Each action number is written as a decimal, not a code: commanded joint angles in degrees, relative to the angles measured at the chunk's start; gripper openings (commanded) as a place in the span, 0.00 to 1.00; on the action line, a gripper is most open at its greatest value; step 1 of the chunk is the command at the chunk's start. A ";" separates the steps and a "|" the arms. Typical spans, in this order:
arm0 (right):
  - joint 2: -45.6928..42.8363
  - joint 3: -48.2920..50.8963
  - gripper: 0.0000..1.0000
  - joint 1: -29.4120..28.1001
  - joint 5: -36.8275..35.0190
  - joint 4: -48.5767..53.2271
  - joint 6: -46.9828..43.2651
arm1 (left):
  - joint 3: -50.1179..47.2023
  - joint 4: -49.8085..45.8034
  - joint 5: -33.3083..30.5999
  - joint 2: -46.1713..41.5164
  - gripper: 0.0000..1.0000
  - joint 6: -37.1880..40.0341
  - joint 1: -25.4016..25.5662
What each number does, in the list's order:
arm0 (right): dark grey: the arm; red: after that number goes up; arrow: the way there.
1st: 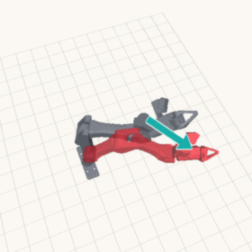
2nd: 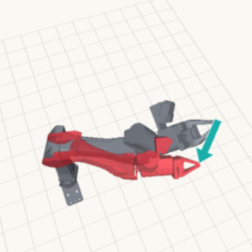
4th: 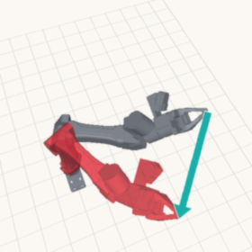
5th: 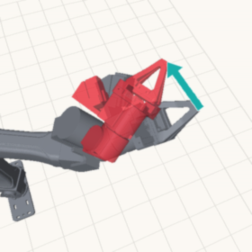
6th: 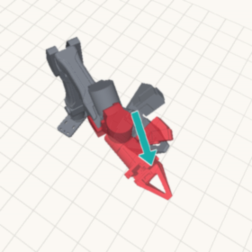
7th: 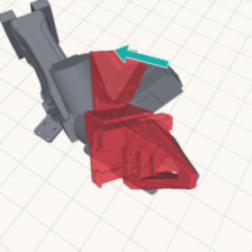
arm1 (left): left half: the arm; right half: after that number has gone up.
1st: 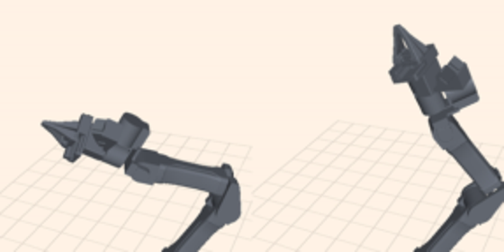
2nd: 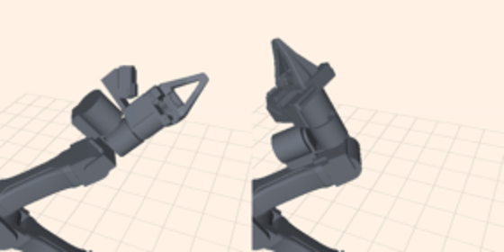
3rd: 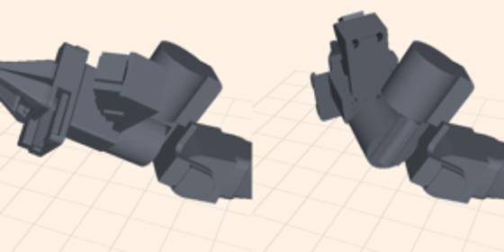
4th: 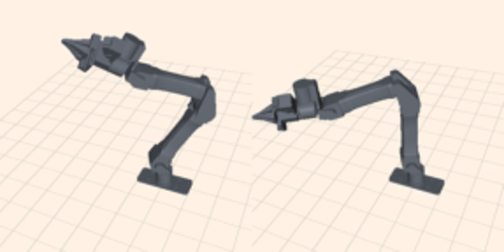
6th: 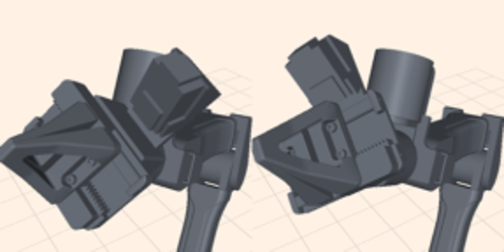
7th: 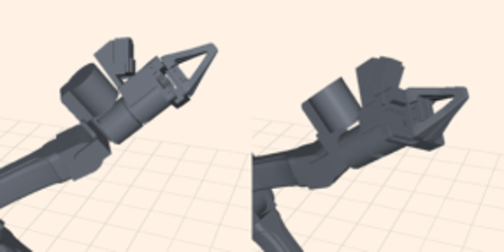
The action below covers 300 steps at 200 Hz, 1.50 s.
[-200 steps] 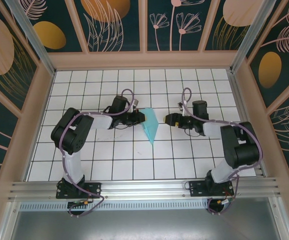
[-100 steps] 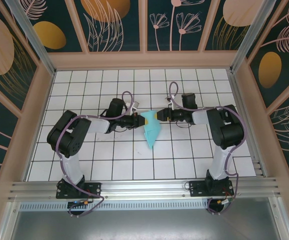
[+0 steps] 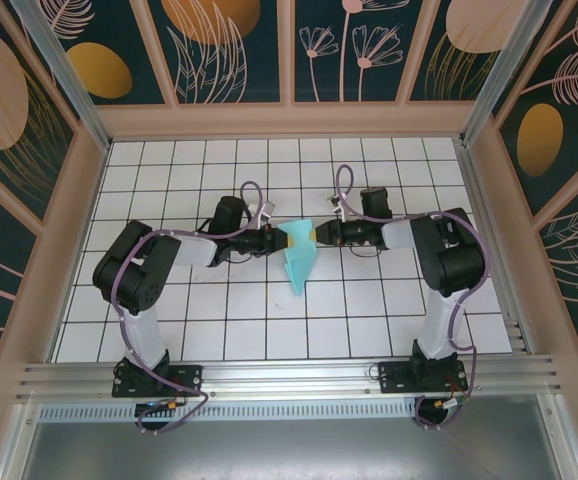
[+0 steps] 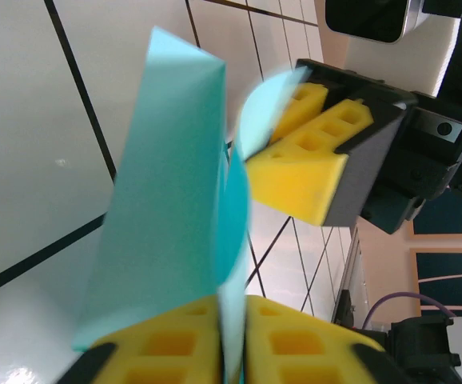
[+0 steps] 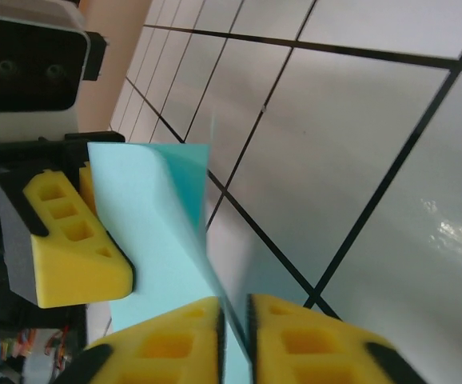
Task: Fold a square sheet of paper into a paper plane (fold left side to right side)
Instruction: Fold the wing for the fifth time at the center of the table.
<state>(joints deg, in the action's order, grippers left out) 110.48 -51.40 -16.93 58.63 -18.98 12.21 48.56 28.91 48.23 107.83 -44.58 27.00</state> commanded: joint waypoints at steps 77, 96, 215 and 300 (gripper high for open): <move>-6.06 -2.04 0.00 -0.42 -5.51 15.78 1.27 | 3.21 -30.27 -21.07 -17.53 0.62 19.70 -2.48; -7.81 -2.48 0.00 -0.80 -7.43 19.04 2.48 | 4.51 -36.91 -26.48 -23.06 0.62 23.05 0.28; -11.38 -10.04 0.00 -3.21 -14.53 33.73 11.09 | 9.83 -44.11 -39.04 -18.27 0.66 18.36 21.96; -11.10 -12.10 0.00 -4.46 -16.62 36.90 12.84 | 16.42 -48.99 -49.87 -7.77 0.70 19.31 27.90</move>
<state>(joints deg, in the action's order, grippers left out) 101.12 -61.19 -20.78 43.24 15.25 24.38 62.37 -15.97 3.81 96.84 -25.69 53.82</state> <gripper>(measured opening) 0.056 0.697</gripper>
